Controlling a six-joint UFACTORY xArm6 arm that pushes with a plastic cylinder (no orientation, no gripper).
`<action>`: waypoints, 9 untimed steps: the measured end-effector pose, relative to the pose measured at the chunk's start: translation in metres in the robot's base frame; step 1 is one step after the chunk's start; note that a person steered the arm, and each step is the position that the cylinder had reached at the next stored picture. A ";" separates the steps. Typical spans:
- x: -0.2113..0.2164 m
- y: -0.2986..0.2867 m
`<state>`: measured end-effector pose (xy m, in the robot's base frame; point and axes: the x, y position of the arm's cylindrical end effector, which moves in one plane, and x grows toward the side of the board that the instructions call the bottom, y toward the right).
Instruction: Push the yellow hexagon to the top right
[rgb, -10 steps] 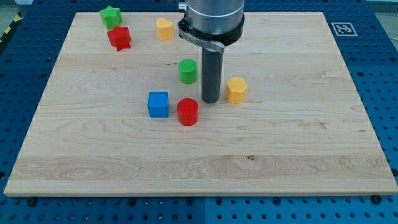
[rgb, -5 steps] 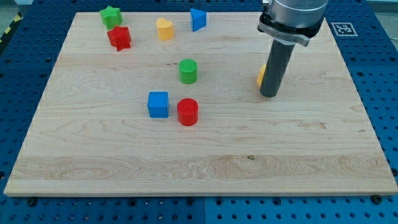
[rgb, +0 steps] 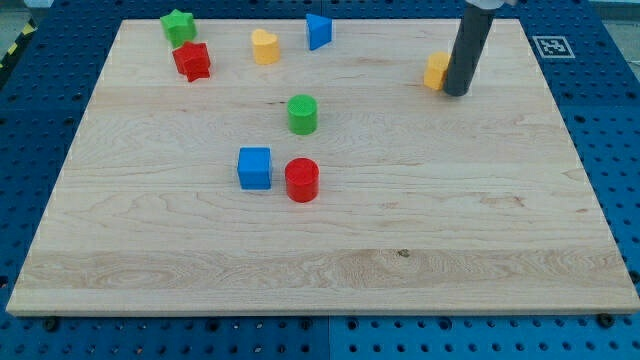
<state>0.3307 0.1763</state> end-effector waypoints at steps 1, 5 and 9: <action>-0.014 0.000; 0.004 -0.037; -0.039 -0.036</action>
